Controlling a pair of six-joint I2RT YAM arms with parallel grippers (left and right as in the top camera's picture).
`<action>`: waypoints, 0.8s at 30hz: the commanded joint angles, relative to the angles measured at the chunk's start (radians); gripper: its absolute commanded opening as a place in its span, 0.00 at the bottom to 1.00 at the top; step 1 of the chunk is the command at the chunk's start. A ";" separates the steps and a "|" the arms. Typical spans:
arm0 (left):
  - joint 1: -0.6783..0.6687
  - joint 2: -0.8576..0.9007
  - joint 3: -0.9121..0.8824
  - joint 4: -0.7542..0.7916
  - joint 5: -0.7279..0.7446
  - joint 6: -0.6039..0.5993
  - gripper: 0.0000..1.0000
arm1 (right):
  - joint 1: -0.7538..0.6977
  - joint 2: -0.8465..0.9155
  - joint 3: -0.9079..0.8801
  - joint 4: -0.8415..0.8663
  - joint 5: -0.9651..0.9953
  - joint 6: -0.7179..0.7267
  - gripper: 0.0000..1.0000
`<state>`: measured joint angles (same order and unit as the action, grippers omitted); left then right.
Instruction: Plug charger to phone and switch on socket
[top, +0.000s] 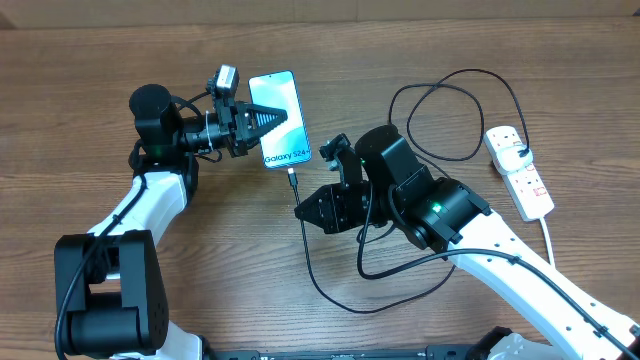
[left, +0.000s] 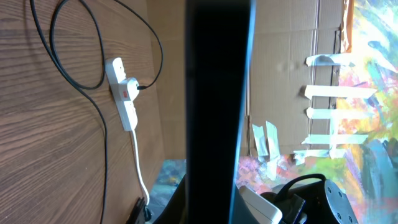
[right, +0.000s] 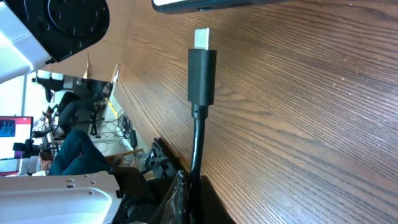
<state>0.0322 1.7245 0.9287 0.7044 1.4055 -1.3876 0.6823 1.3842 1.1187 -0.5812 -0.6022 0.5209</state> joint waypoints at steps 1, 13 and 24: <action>-0.008 0.001 0.029 0.010 0.010 0.023 0.04 | 0.003 0.000 0.000 0.016 -0.001 0.003 0.04; -0.008 0.001 0.029 0.011 0.024 0.023 0.04 | 0.002 0.002 0.000 0.026 0.000 0.011 0.04; -0.008 0.001 0.029 0.011 0.029 0.023 0.04 | 0.001 0.026 0.000 0.027 0.001 0.010 0.04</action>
<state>0.0322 1.7245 0.9287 0.7044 1.4139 -1.3872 0.6823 1.4071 1.1187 -0.5613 -0.6018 0.5247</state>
